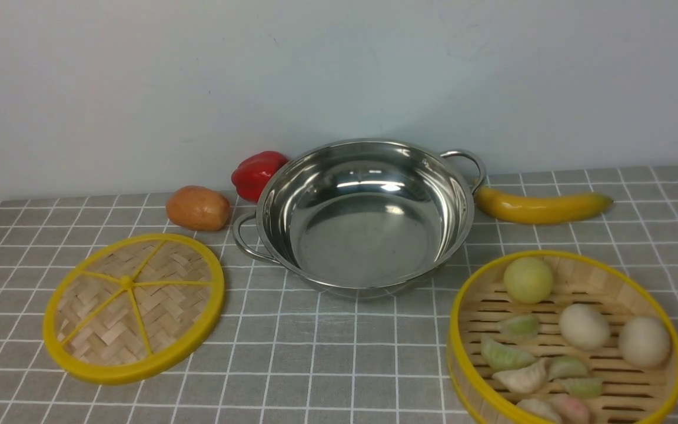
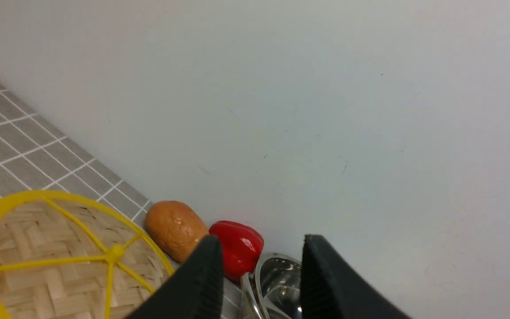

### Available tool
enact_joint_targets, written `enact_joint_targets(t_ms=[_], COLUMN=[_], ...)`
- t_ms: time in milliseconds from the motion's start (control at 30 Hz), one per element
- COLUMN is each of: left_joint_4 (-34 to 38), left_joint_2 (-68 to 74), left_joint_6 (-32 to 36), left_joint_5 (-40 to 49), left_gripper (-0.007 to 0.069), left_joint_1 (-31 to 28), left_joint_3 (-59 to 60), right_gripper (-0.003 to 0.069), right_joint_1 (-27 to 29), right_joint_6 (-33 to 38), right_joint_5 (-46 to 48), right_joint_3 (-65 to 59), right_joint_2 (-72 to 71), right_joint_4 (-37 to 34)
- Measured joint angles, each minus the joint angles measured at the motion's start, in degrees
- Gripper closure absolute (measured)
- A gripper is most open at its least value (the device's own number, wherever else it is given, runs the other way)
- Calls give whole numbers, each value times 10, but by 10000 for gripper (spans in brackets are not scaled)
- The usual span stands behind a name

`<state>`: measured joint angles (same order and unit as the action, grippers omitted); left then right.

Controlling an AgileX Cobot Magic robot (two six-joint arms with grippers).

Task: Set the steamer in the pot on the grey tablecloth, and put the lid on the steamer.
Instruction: 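Reach for and grasp the rim of the bamboo steamer holding the buns with the right gripper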

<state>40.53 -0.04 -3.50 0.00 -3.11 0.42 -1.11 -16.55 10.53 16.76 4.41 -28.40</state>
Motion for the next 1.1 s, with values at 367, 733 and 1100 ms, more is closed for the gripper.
enact_joint_targets(t_ms=[367, 733, 1100], left_joint_4=[-1, -1, -2], left_joint_2=[0, 0, 0], left_joint_6=[17, 26, 28], left_joint_5=[23, 36, 45], left_gripper=[382, 382, 382], left_joint_1=[0, 0, 0], left_joint_3=[0, 0, 0], right_gripper=[417, 417, 417], right_joint_1=[-5, -5, -5], right_joint_6=[14, 7, 5], right_joint_5=[442, 373, 293], right_joint_3=[158, 189, 189], right_joint_2=[352, 624, 710], right_joint_4=[76, 124, 135])
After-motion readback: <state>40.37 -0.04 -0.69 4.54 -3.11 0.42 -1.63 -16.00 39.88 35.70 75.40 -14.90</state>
